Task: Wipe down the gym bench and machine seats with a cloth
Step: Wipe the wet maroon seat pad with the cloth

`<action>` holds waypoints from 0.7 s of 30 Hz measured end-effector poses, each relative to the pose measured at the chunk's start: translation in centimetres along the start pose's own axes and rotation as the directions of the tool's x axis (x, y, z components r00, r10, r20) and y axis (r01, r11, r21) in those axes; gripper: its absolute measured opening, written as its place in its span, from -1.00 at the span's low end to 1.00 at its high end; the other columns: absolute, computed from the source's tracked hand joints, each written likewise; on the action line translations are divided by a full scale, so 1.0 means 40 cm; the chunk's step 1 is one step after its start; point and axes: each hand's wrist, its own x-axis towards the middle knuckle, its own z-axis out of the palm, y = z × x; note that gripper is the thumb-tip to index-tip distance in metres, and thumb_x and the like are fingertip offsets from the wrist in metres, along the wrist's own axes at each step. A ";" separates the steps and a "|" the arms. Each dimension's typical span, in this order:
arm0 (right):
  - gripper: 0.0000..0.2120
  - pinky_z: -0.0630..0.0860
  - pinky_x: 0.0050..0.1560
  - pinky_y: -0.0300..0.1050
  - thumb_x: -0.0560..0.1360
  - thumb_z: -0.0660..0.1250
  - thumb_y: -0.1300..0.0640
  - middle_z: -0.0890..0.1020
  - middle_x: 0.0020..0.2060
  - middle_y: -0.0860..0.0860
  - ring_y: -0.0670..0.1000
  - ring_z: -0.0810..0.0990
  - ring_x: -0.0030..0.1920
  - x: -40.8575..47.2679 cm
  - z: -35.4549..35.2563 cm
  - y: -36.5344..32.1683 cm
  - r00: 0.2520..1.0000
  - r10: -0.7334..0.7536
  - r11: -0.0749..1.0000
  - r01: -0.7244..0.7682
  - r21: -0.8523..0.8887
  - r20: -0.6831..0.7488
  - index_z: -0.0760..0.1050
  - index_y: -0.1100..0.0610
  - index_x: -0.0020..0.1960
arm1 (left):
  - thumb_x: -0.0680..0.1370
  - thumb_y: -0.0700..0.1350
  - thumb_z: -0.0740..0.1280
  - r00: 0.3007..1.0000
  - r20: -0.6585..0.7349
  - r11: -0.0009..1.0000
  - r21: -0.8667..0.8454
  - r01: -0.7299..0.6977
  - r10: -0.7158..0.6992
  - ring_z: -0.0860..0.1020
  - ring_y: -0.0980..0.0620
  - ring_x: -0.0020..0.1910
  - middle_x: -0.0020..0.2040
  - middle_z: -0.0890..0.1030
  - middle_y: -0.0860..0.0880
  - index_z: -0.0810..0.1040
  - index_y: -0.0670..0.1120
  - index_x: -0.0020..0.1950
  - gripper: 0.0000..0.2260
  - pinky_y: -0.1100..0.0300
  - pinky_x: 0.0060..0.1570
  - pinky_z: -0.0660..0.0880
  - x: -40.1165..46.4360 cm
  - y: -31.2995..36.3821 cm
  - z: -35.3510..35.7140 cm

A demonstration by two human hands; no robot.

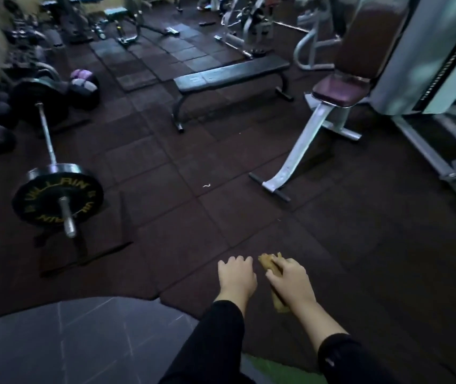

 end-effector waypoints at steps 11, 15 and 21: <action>-0.58 0.44 0.13 -0.08 0.46 0.31 0.04 0.55 0.11 0.06 0.08 0.52 0.13 0.391 -0.272 0.180 0.956 0.235 0.971 -0.221 0.096 -0.176 0.48 0.01 0.31 | 0.63 -0.02 0.11 0.964 0.047 0.956 0.126 -0.266 0.262 0.40 -0.09 0.32 0.30 0.48 -0.05 0.38 -0.02 0.36 -0.69 -0.07 0.24 0.28 0.483 0.341 -0.217; -0.57 0.45 0.14 -0.07 0.46 0.30 0.04 0.54 0.13 0.06 0.08 0.52 0.14 0.583 -0.416 0.285 0.952 0.224 0.974 -0.211 0.081 -0.207 0.46 0.00 0.32 | 0.63 -0.03 0.11 0.954 0.030 0.948 0.103 -0.300 0.298 0.39 -0.09 0.33 0.32 0.47 -0.05 0.38 -0.01 0.38 -0.67 -0.05 0.22 0.28 0.673 0.528 -0.294; -0.58 0.45 0.13 -0.06 0.47 0.29 0.02 0.54 0.14 0.05 0.08 0.53 0.13 0.822 -0.635 0.402 0.951 0.219 0.976 -0.214 0.049 -0.219 0.47 0.02 0.32 | 0.63 -0.02 0.10 0.955 0.028 0.950 0.089 -0.298 0.297 0.38 -0.09 0.34 0.32 0.47 -0.05 0.37 -0.01 0.38 -0.67 -0.07 0.23 0.28 0.887 0.742 -0.413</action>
